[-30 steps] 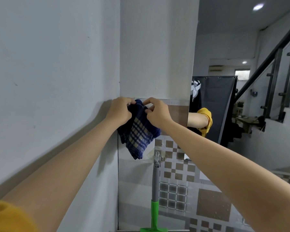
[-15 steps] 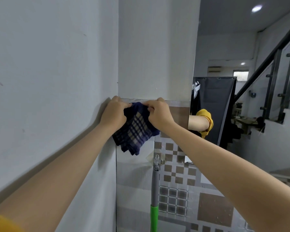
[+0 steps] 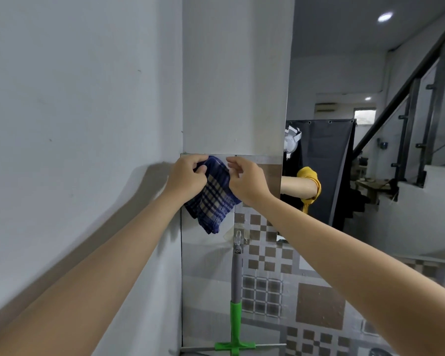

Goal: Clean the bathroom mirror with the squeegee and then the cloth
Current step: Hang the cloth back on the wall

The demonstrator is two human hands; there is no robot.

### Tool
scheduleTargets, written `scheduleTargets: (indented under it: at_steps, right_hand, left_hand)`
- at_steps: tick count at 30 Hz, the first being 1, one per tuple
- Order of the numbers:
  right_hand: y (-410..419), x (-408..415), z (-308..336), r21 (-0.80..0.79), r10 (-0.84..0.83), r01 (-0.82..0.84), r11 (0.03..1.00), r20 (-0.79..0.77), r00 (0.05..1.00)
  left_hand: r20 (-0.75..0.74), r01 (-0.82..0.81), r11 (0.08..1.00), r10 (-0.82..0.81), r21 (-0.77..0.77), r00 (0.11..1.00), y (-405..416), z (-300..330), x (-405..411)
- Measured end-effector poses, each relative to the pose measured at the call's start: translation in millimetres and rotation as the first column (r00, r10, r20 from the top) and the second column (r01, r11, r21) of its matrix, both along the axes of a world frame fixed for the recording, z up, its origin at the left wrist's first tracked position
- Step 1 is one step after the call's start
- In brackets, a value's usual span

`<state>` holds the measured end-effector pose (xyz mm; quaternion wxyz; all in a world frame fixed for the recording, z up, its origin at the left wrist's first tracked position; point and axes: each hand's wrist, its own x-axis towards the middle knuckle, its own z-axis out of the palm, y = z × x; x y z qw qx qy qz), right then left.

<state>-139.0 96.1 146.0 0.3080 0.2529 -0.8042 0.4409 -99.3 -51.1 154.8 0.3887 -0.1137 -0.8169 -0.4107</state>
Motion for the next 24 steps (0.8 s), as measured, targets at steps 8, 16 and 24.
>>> scheduleTargets:
  at_steps: [8, 16, 24]
  right_hand:
    - [-2, 22, -7, 0.321, -0.035, 0.012, 0.947, 0.064, 0.997]
    - [-11, 5, -3, 0.346, -0.031, 0.010, 0.938, 0.056, 0.998]
    - [-17, -18, -2, 0.133, 0.030, -0.024, 0.991, -0.042, 0.999]
  left_hand:
    - [0.237, -0.039, 0.998, 0.050, -0.052, 0.970, 11, -11, 1]
    - [0.278, 0.008, 1.000, -0.014, 0.023, 0.960, -2, -9, -12]
    - [0.092, 0.023, 1.000, -0.024, 0.010, 0.995, -7, -2, -40]
